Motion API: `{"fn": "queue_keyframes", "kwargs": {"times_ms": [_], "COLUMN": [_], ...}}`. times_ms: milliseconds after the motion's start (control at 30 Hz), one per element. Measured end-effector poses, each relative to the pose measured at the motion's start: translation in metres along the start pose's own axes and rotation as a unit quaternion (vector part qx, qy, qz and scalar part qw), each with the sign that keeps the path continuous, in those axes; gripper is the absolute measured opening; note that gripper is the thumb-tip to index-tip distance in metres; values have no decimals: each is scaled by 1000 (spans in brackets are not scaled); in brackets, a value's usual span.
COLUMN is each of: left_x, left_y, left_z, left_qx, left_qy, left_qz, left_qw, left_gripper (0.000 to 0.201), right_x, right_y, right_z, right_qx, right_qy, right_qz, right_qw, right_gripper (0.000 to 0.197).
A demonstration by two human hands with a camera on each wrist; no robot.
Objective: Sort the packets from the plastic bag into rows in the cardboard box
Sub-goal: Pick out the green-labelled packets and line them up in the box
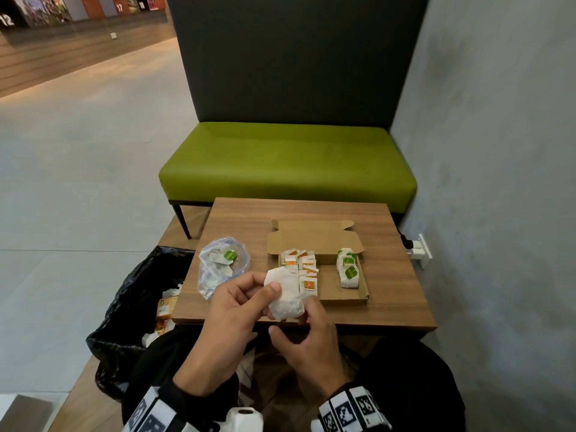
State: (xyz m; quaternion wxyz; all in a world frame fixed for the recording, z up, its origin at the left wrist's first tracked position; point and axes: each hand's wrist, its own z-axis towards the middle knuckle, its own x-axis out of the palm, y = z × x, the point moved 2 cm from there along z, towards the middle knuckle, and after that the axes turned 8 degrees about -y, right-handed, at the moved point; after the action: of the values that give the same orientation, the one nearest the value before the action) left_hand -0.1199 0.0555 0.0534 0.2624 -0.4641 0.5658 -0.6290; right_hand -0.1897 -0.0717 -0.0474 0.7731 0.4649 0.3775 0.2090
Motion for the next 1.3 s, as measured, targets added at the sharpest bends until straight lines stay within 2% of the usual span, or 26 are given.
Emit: {"fn": "queue_keyframes", "kwargs": {"times_ms": [67, 167, 333, 367, 467, 567, 667, 733, 800, 900, 1000, 1067, 1133, 1200, 1300], "left_x": [-3, -2, -2, -2, -2, -6, -15, -19, -21, -23, -21, -22, -22, -22, -22], "left_y": [-1, -5, -7, -9, -11, -10, -3, 2, 9, 20, 28, 32, 36, 40, 44], "left_z": [0, -1, 2, 3, 5, 10, 18, 22, 24, 23, 18, 15, 11, 7, 4], "left_qx": [1, 4, 37, 49, 94, 157, 189, 207, 224, 221, 224, 236, 252, 265, 288], "left_qy": [-2, 2, -9, -15, -41, -74, -99, -107, -100, -79, -59, -49, -38, -27, -10], "left_qz": [4, 4, 2, 15, 68, 150, 244, 286, 325, 343, 358, 364, 372, 374, 374], "left_qw": [1000, 1000, 999, 999, 992, 973, 946, 929, 913, 909, 904, 899, 893, 889, 881], "left_gripper": [22, 21, 21, 21, 5, 6, 8, 8, 9, 12, 10, 10, 8, 14, 15], "right_x": [-5, -2, 4, 5, 6, 1, -10, -20, -31, -44, -54, -60, -63, -64, -64], "right_y": [3, 9, 13, 12, 8, 13, 24, 34, 44, 57, 65, 68, 69, 68, 67], "right_z": [2, 10, 10, 7, -2, -9, -15, -16, -14, -7, 4, 11, 17, 22, 26], "right_qx": [-6, -19, -51, -53, -55, -15, 95, 126, 114, 87, 66, 49, 25, -7, 5], "right_qy": [-31, 16, 109, 121, 132, 137, 133, 125, 119, 125, 154, 165, 148, 117, 92], "right_qz": [3, 23, 8, 8, 8, 9, 76, 122, 158, 180, 204, 195, 169, 137, 136], "right_qw": [1000, 999, 993, 991, 990, 990, 984, 977, 974, 972, 964, 966, 974, 984, 986], "right_gripper": [49, 53, 16, 13, 14, 21, 36, 33, 24, 16, 31, 33, 27, 16, 9]}}
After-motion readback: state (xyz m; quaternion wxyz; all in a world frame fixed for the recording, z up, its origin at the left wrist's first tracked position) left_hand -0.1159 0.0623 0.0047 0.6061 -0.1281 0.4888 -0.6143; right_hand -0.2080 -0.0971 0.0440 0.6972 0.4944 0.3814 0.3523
